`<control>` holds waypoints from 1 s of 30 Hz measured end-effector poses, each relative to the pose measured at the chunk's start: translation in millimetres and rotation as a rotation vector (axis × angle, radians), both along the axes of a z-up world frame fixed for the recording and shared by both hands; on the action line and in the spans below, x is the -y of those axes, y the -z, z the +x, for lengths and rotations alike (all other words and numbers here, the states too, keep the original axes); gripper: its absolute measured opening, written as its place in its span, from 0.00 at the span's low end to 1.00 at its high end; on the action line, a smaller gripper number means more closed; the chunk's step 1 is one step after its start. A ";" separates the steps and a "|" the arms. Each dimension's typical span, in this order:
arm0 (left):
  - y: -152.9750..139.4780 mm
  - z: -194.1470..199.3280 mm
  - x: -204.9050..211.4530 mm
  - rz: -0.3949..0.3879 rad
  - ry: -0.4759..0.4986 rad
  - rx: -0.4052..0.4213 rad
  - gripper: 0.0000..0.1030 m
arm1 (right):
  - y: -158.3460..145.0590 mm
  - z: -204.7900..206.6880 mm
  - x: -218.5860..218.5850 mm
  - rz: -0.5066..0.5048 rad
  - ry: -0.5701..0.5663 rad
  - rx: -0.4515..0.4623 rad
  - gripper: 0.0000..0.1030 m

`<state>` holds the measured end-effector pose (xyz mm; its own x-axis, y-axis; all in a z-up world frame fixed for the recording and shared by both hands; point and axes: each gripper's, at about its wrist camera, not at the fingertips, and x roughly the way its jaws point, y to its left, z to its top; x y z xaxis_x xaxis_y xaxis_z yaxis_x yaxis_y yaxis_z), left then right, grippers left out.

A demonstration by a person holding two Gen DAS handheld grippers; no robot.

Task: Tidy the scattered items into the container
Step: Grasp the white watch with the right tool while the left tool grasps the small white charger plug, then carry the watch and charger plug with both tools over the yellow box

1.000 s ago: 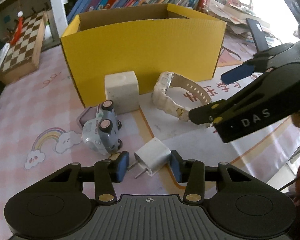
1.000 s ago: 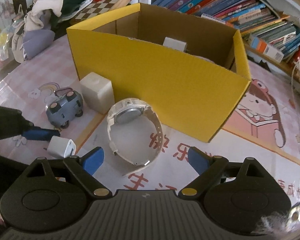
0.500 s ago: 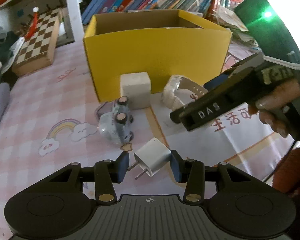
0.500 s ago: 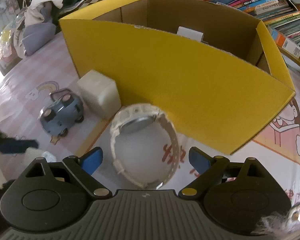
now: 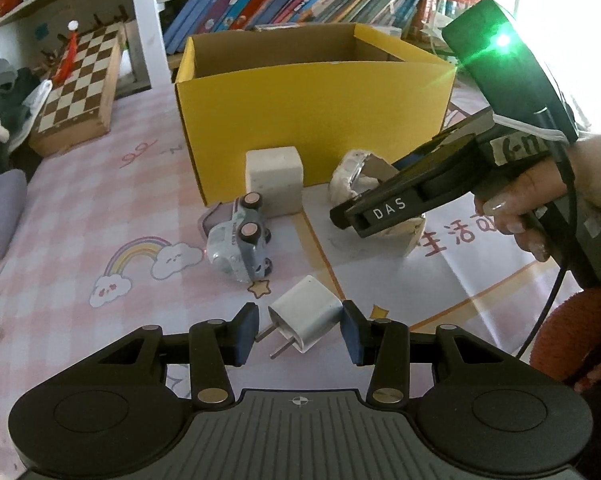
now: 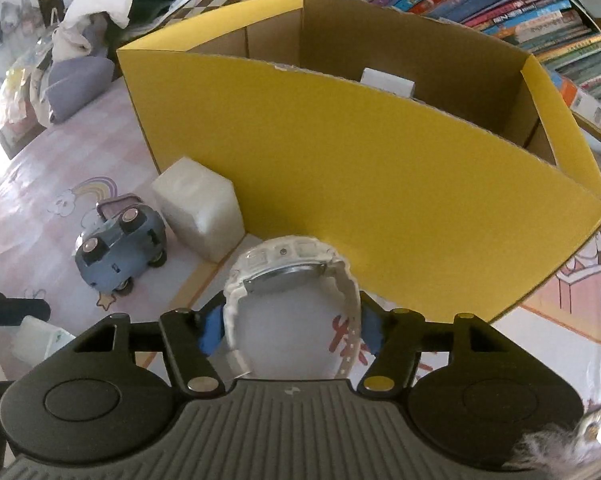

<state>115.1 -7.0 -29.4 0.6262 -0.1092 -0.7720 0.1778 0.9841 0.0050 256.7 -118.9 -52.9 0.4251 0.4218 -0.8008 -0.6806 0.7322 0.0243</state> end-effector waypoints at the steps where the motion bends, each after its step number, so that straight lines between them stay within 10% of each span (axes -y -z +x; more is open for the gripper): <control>1: -0.4 0.5 -0.6 -0.002 0.003 0.004 0.42 | -0.4 -0.5 1.6 -0.001 0.005 -0.005 0.59; 30: -22.8 -22.3 8.0 -0.059 0.191 0.118 0.42 | -32.9 -73.2 48.2 0.019 0.186 0.025 0.59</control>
